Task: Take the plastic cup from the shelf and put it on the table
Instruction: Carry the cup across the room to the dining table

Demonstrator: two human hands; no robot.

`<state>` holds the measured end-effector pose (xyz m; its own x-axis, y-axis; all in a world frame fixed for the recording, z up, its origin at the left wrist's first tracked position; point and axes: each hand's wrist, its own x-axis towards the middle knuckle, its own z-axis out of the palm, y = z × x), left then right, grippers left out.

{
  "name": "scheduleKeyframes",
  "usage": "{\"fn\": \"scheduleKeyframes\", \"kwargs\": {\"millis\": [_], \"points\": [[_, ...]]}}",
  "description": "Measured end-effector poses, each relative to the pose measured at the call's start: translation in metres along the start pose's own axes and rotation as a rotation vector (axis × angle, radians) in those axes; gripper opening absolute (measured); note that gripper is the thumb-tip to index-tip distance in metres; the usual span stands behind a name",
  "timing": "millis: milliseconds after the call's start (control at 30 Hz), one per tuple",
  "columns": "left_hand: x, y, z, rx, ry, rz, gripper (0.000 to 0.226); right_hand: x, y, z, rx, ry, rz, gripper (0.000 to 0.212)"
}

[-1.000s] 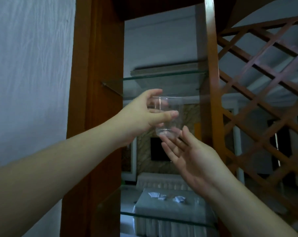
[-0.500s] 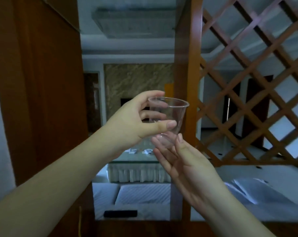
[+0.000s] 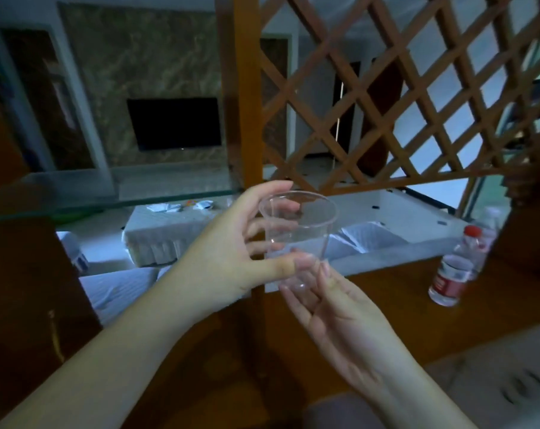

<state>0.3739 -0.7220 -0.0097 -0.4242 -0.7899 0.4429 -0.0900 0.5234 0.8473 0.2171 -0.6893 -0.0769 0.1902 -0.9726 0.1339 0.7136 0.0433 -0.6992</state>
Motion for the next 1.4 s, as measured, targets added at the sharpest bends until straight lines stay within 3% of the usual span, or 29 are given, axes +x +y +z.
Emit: {"fn": "scheduleKeyframes", "kwargs": {"millis": [467, 833, 1233, 1400], "points": [[0.028, 0.014, 0.227, -0.268, -0.267, -0.032, 0.057, -0.147, -0.111, -0.145, 0.030, 0.279, -0.189, 0.042], [0.050, 0.038, 0.430, -0.329, -0.494, -0.079, 0.065, -0.284, -0.215, -0.260, 0.047, 0.515, -0.277, 0.041], [0.076, 0.060, 0.577, -0.376, -0.792, -0.102, 0.065, -0.366, -0.270, -0.334, 0.148, 0.691, -0.525, 0.046], [0.100, 0.047, 0.640, -0.448, -0.889, -0.096, 0.066, -0.382, -0.299, -0.369, 0.158, 0.850, -0.563, 0.031]]}}
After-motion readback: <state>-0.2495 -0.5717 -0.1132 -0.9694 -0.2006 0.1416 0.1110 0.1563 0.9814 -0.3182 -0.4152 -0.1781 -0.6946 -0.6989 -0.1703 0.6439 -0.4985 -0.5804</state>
